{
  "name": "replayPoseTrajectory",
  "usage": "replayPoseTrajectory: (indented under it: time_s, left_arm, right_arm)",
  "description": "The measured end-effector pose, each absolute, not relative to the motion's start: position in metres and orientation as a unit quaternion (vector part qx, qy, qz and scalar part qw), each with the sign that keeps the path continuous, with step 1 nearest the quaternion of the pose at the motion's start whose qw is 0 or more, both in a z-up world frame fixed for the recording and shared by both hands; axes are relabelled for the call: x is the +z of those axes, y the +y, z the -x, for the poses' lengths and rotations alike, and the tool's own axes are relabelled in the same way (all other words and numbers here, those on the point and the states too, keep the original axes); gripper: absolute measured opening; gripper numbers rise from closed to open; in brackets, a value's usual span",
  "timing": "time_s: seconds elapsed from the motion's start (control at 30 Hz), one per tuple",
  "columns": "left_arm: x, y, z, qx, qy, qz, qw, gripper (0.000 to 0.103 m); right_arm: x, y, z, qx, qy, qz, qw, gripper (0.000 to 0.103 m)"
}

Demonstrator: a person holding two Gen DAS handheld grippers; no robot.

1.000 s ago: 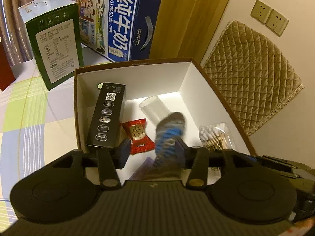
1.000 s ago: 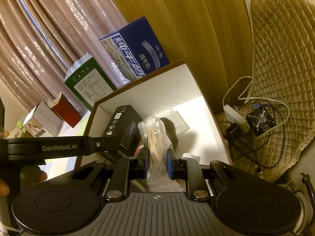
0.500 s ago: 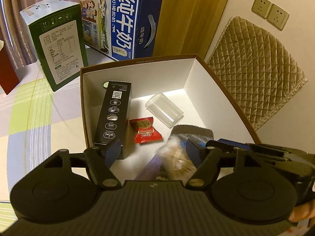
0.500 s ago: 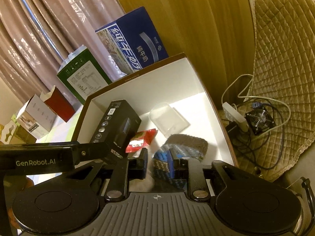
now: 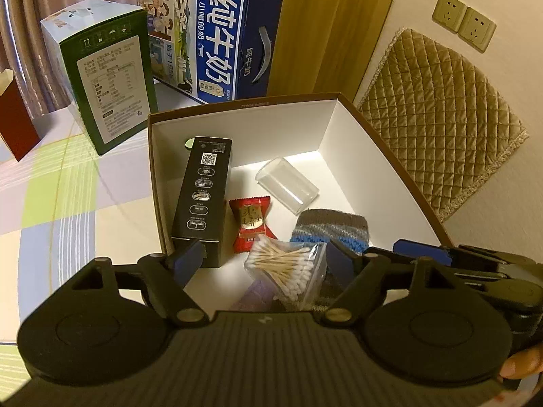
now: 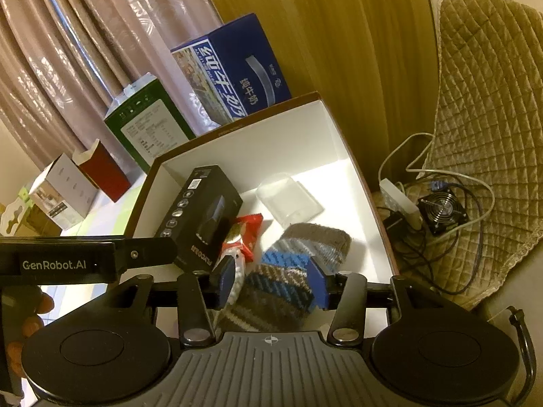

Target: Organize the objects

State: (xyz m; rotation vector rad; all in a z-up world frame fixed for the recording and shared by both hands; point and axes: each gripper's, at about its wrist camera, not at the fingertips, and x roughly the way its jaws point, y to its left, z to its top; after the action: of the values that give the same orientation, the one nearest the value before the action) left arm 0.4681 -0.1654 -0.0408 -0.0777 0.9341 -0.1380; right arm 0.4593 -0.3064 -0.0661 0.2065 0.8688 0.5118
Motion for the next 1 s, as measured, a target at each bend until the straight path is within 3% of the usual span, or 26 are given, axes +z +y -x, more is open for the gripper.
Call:
replayPoseTrajectory:
  time_s: [0.27, 0.43, 0.6, 1.0]
  left_arm:
    - [-0.034, -0.164, -0.457, -0.062, 0.444, 0.039, 0.893, 0.082]
    - [-0.028, -0.163, -0.448, -0.06, 0.436, 0.037, 0.897, 0.086]
    - [-0.021, -0.163, -0.437, -0.056, 0.427, 0.037, 0.902, 0.09]
    - [0.003, -0.149, -0.377, -0.018, 0.383, 0.009, 0.924, 0.102]
  right_arm:
    - [-0.056, -0.312, -0.448, 0.246, 0.405, -0.1, 0.875, 0.06]
    - [-0.049, -0.317, -0.439, 0.242, 0.393, -0.099, 0.882, 0.084]
    - [-0.042, -0.323, -0.43, 0.243, 0.382, -0.099, 0.886, 0.1]
    - [-0.028, -0.329, -0.397, 0.236, 0.378, -0.091, 0.891, 0.101]
